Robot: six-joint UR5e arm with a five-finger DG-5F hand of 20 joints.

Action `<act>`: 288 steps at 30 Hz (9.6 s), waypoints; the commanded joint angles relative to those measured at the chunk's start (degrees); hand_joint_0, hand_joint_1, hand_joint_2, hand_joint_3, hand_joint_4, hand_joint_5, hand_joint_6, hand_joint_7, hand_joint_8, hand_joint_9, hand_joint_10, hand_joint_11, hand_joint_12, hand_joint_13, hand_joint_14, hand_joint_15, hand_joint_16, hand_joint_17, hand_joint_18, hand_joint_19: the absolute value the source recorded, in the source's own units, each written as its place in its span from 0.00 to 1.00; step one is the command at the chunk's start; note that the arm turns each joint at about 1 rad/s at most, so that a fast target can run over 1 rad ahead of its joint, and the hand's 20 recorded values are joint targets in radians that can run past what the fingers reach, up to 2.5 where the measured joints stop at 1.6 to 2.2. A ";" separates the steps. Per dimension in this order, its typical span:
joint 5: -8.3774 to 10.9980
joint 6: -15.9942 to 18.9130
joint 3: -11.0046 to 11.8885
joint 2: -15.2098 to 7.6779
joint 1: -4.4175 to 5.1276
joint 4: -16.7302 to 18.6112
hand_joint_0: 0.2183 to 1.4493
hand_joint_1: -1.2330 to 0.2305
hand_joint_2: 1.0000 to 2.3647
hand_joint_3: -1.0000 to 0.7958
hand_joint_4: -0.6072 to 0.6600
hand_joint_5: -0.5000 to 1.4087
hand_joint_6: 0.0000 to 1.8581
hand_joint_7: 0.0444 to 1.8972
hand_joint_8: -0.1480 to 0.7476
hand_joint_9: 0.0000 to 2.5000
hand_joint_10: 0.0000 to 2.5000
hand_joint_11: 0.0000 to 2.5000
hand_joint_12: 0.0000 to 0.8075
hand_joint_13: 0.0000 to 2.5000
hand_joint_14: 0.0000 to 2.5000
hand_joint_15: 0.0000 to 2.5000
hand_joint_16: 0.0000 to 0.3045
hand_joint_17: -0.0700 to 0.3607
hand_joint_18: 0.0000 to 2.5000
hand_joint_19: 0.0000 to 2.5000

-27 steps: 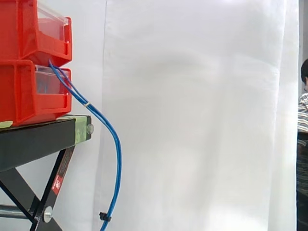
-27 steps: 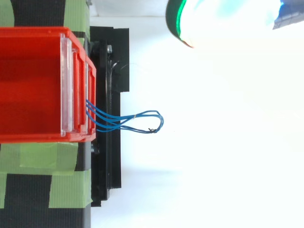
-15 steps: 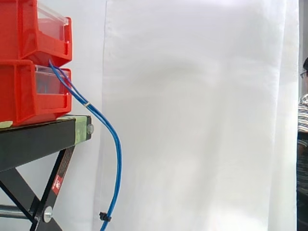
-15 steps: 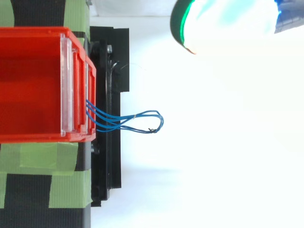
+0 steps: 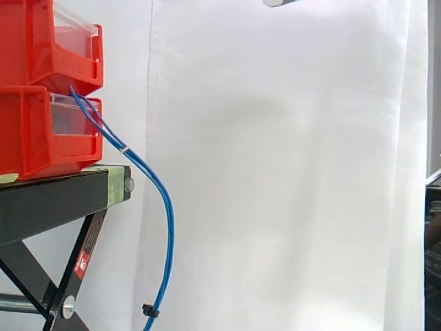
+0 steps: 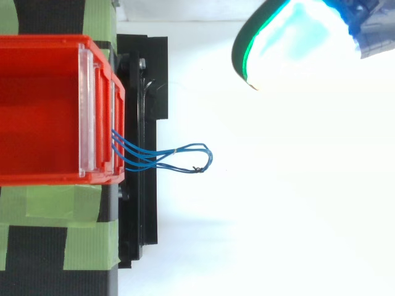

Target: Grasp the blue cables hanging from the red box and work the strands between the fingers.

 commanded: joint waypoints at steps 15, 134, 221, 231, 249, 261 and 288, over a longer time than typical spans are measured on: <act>0.02 -1.22 -0.01 0.00 0.36 0.08 0.37 0.69 0.00 0.00 0.57 0.00 0.00 0.35 0.46 0.00 0.00 0.06 0.42 0.00 0.00 0.09 0.21 0.49 0.00 0.11; 24.55 3.35 -22.16 -26.63 12.05 57.82 0.40 0.64 0.00 0.00 0.60 0.02 0.00 0.35 0.49 0.01 0.00 0.08 0.43 0.00 0.00 0.09 0.21 0.49 0.00 0.12; 27.62 -0.87 -18.03 -30.15 12.14 60.55 0.41 0.60 0.00 0.00 0.64 0.08 0.00 0.32 0.58 0.20 0.00 0.12 0.48 0.14 0.00 0.11 0.20 0.48 0.14 0.14; 26.66 0.54 -18.03 -30.15 12.14 60.72 0.41 0.60 0.00 0.00 0.64 0.09 0.00 0.32 0.58 0.21 0.00 0.13 0.48 0.17 0.00 0.12 0.19 0.47 0.17 0.15; 26.66 0.89 -18.03 -30.06 12.14 60.81 0.42 0.60 0.00 0.00 0.65 0.11 0.00 0.33 0.60 0.26 0.00 0.17 0.50 0.22 0.00 0.15 0.18 0.45 0.21 0.14; 26.66 0.89 -18.03 -30.06 12.14 60.81 0.43 0.59 0.00 0.00 0.66 0.12 0.00 0.33 0.62 0.30 0.00 0.20 0.52 0.28 0.01 0.19 0.18 0.44 0.24 0.14; 26.66 0.89 -18.03 -30.15 12.14 60.81 0.46 0.55 0.00 0.00 0.69 0.17 0.00 0.34 0.63 0.45 0.01 0.45 0.57 0.46 0.01 0.43 0.17 0.43 0.34 0.19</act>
